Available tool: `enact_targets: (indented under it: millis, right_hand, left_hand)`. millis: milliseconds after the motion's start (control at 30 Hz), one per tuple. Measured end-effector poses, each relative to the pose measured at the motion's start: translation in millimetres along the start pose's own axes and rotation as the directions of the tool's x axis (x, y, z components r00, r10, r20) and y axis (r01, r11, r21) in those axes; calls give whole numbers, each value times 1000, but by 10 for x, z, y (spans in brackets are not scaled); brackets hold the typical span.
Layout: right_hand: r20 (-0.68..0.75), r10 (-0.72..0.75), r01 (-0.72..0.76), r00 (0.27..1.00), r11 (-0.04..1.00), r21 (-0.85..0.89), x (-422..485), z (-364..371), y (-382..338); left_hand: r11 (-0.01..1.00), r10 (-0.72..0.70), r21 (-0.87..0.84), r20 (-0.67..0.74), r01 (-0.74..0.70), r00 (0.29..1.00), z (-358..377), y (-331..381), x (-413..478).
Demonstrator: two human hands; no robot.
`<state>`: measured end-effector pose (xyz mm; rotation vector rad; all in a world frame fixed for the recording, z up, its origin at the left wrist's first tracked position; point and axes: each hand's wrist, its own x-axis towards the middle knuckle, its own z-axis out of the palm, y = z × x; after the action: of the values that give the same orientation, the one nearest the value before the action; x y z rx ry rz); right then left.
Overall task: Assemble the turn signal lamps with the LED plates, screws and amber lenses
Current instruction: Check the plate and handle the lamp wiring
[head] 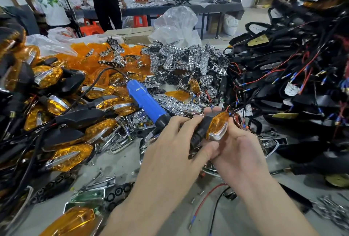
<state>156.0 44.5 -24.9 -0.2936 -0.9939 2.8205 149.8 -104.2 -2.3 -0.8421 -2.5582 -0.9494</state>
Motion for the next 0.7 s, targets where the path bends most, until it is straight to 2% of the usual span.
enact_targets:
  millis: [233, 400, 533, 700]
  right_hand:
    - [-18, 50, -50, 999, 999, 20, -10, -6, 48]
    - [17, -37, 38, 999, 998, -54, -39, 39, 93]
    - [83, -80, 86, 993, 994, -70, -76, 77, 137]
    - [121, -132, 144, 984, 985, -98, -88, 87, 174]
  left_hand:
    - [991, -48, 129, 6, 47, 999, -43, 66, 4]
    - [986, -130, 111, 26, 127, 991, -74, 66, -4]
    - [985, -126, 128, 69, 116, 990, -40, 123, -28]
    - [986, -106, 131, 15, 103, 994, -19, 86, -56]
